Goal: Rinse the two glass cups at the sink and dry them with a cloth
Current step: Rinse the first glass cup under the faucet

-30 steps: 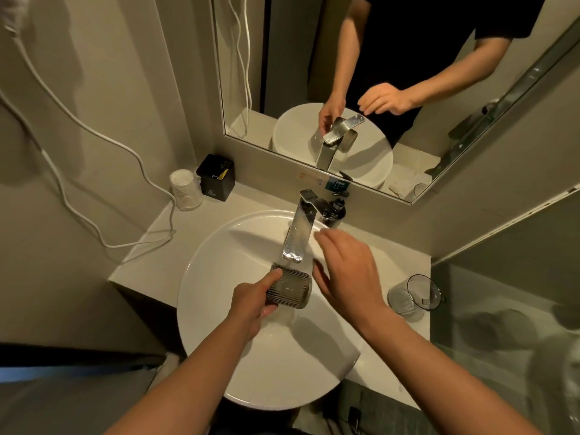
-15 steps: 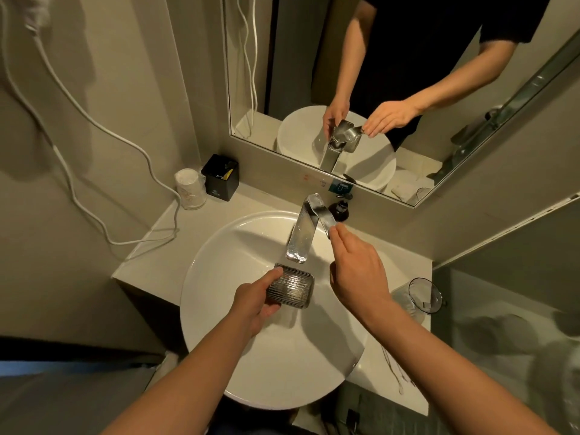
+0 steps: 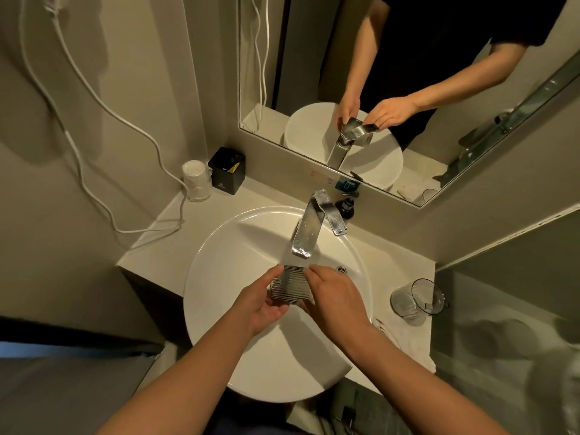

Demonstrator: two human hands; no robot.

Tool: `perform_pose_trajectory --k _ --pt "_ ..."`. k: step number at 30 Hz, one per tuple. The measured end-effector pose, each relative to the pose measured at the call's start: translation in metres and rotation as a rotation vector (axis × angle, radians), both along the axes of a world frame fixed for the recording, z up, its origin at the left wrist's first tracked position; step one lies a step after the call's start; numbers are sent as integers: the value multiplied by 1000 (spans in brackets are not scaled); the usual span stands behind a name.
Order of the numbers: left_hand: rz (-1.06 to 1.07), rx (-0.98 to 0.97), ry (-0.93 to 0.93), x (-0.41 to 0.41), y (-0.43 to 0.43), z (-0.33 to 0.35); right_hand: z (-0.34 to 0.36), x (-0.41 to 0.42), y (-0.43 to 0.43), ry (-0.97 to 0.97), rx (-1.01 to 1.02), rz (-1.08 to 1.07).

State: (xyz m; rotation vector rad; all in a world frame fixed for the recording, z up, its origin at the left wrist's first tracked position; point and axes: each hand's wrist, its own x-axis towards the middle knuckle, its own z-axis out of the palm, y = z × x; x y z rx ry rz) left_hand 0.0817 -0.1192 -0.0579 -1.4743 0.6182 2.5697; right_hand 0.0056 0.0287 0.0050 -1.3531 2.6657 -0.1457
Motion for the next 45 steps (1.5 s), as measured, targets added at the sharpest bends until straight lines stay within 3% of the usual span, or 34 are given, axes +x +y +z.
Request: perform_pose_trajectory --k 6,11,14,18,23,28,36,45 --pt "-18 116 -6 4 3 -4 2 -1 -5 66 31 37" --pt "-25 60 2 7 5 1 0 0 1 43 26 29" --pt "-111 -233 -11 9 10 7 -6 1 17 -76 16 -62" --pt "-540 -834 36 13 18 24 1 -8 47 -421 -108 -295" --pt "-856 -1226 312 4 37 54 30 -25 89 -689 -146 -280" --pt "-1027 -1387 568 -40 60 84 47 -42 126 -595 -262 -388" --pt "-1227 -1604 745 -149 100 111 50 -104 168 -441 -394 -598" --pt "-1359 -1579 631 -211 124 57 8 -159 169 -427 -169 -574"
